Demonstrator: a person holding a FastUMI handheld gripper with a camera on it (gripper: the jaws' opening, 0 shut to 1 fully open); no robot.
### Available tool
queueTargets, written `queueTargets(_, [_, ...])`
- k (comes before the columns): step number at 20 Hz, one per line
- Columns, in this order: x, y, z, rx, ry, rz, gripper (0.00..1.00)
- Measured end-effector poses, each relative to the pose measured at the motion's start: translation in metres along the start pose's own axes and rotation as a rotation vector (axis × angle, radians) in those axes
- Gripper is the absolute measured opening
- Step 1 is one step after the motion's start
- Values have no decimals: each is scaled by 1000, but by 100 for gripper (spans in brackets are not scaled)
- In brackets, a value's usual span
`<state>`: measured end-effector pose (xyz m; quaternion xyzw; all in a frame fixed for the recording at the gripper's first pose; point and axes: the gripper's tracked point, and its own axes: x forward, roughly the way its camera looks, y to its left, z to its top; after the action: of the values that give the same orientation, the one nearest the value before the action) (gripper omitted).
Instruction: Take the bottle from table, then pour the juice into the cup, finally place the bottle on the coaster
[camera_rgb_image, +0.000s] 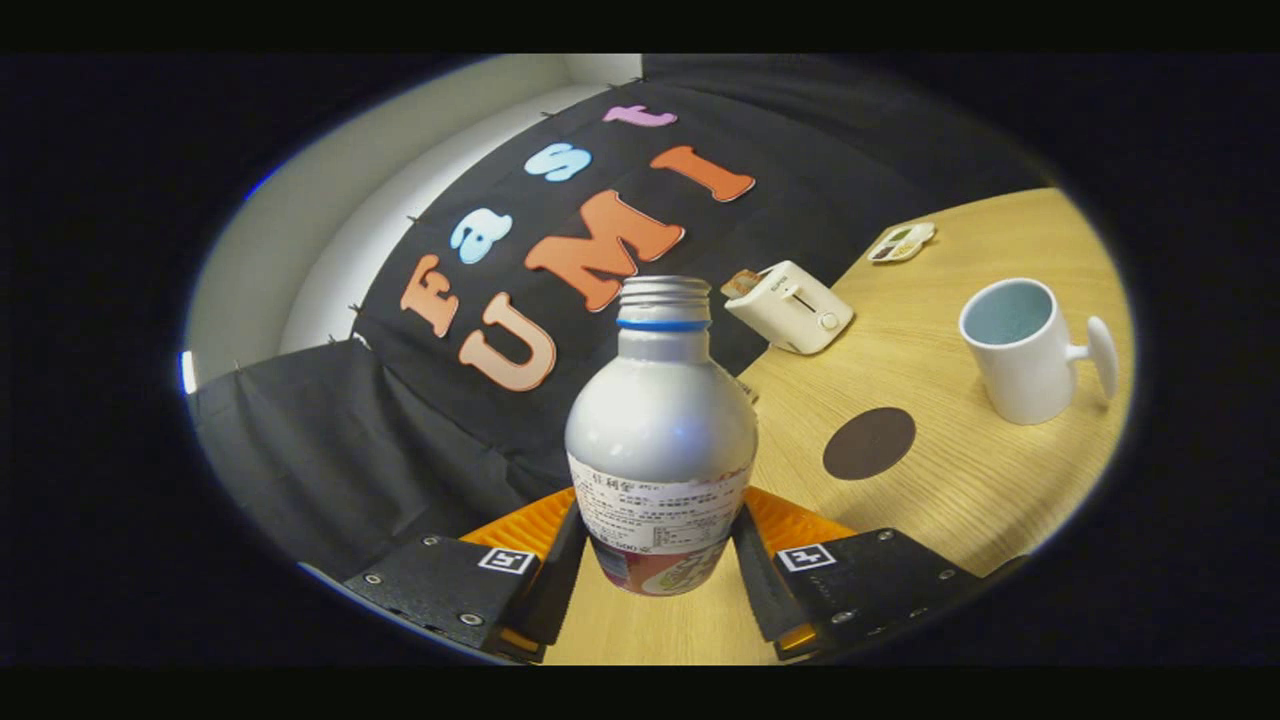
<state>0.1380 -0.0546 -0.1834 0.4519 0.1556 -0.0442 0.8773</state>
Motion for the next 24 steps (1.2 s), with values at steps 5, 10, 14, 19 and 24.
queueTargets(5, [3,-10,14,176,-23,6,73])
queueTargets(10, [2,-23,30,340,-49,14,73])
queueTargets(14, [7,-37,43,475,-74,19,73])
queueTargets(19, [5,-54,52,585,-88,11,73])
queueTargets(24, [7,-58,59,708,-106,23,73])
